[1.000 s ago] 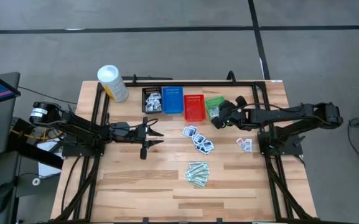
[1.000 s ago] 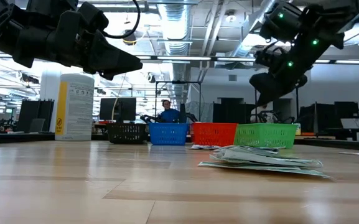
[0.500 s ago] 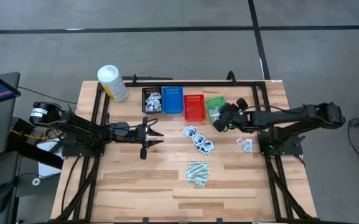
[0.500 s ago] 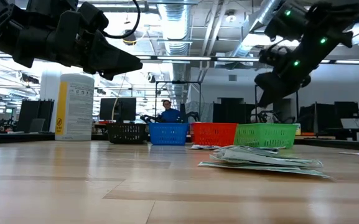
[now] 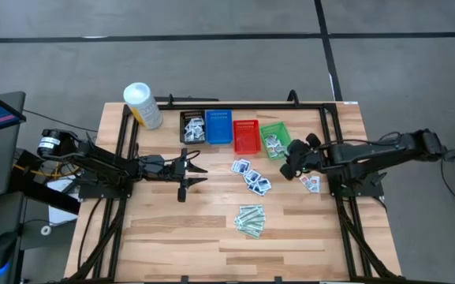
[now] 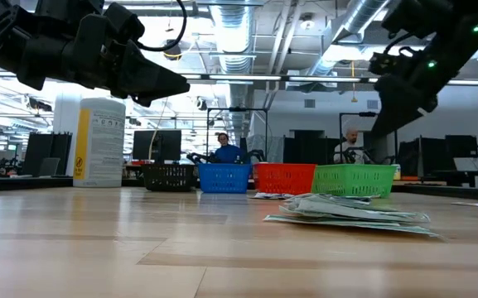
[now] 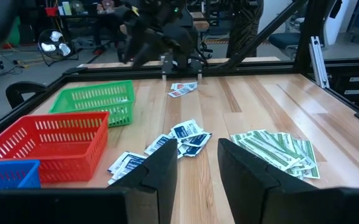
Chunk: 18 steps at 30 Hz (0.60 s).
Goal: Pick & Place First Aid Supplies
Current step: Put the orange pad into the green bin
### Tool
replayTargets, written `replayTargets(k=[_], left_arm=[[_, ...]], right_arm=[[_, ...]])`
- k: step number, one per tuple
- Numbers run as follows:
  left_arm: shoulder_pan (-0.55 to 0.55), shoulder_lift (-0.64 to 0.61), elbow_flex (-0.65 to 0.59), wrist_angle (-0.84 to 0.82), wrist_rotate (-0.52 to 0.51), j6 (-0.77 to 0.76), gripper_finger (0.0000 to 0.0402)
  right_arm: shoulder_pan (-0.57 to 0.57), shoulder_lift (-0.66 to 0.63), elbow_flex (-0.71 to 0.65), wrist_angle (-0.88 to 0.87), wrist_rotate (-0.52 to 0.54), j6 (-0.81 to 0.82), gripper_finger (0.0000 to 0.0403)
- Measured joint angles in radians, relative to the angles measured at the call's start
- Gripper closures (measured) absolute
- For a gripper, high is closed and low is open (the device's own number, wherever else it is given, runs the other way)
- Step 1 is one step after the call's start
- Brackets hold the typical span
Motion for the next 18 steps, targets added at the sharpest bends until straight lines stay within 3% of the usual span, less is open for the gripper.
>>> replayTargets(k=[11, 18], left_arm=[[0.0, 0.0, 0.0, 0.0, 0.0, 0.0, 0.0286], [0.0, 0.0, 0.0, 0.0, 0.0, 0.0, 0.0286]], right_arm=[[0.132, 0.029, -0.004, -0.236, -0.072, 0.257, 0.0271], [0.253, 0.028, -0.034, -0.232, -0.108, 0.356, 0.0275]])
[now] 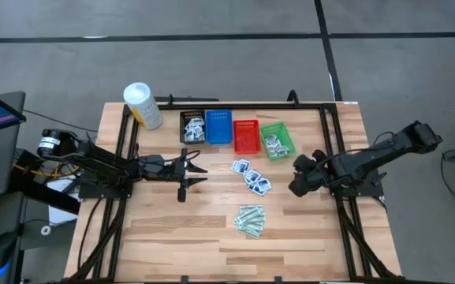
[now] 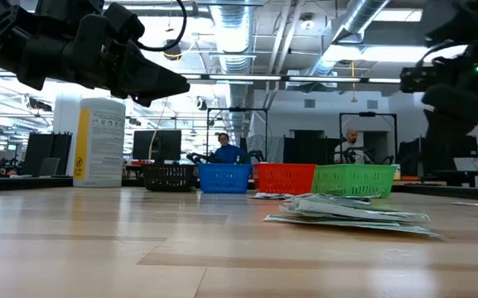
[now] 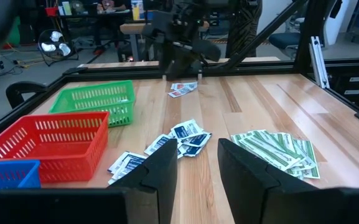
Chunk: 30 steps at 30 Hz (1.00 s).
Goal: Pick & Place First Aid Supplies
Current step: Put the orange pad into the green bin
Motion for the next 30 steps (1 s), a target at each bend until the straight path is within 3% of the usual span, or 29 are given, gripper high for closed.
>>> replayTargets(k=[12, 25, 30], left_arm=[[0.0, 0.0, 0.0, 0.0, 0.0, 0.0, 0.0286], [0.0, 0.0, 0.0, 0.0, 0.0, 0.0, 0.0286], [0.0, 0.0, 0.0, 0.0, 0.0, 0.0, 0.0286]], right_arm=[[0.101, 0.0, -0.075, -0.004, -0.038, 0.262, 0.0267], [0.1, 0.0, -0.132, 0.013, -0.045, 0.347, 0.0193], [0.1, 0.0, -0.157, 0.005, -0.045, 0.395, 0.0181]])
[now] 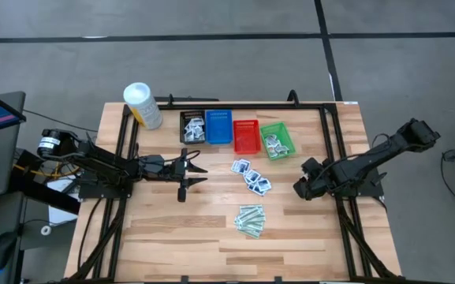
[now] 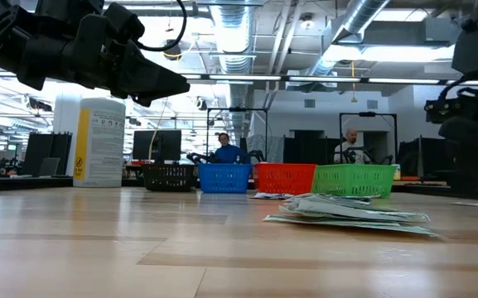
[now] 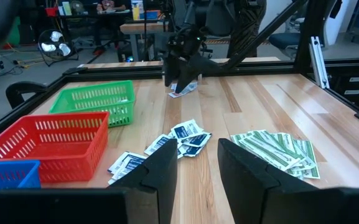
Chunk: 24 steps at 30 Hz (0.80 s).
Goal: Pick & Place First Aid Supplies
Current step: Put the orange pad into the green bin
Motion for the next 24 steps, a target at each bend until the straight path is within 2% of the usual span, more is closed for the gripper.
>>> replayTargets(k=[10, 14, 19, 24], left_arm=[[0.0, 0.0, 0.0, 0.0, 0.0, 0.0, 0.0286], [0.0, 0.0, 0.0, 0.001, 0.0, 0.0, 0.0286], [0.0, 0.0, 0.0, 0.004, -0.005, 0.0, 0.0286], [0.0, 0.0, 0.0, 0.006, -0.008, 0.0, 0.0286]], right_arm=[[0.0, -0.002, -0.093, 0.14, -0.004, 0.031, 0.0197], [0.0, -0.002, -0.102, 0.146, -0.002, 0.031, 0.0211], [-0.001, -0.002, -0.103, 0.143, -0.002, 0.027, 0.0243], [-0.002, -0.001, -0.104, 0.143, -0.002, 0.024, 0.0291]])
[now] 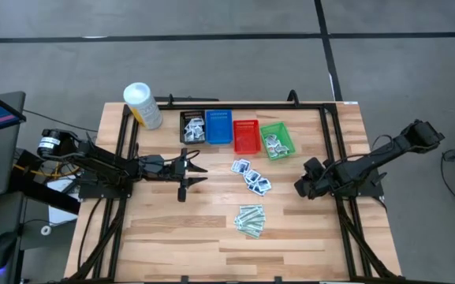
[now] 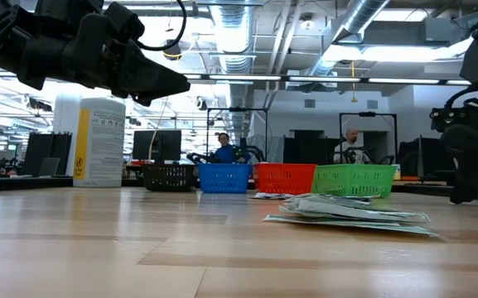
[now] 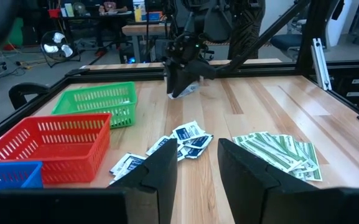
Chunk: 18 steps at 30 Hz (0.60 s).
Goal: Pick & Place First Aid Supplies
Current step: Put the orange pad into the green bin
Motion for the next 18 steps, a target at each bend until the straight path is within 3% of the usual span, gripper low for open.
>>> replayTargets(k=[5, 18], left_arm=[[0.0, 0.0, 0.0, 0.001, 0.0, 0.0, 0.0286], [0.0, 0.0, 0.0, 0.002, 0.0, 0.0, 0.0286]], right_arm=[[0.0, 0.0, 0.0, -0.006, 0.0, -0.001, 0.0332], [0.0, 0.001, -0.001, -0.014, 0.007, -0.008, 0.0392]])
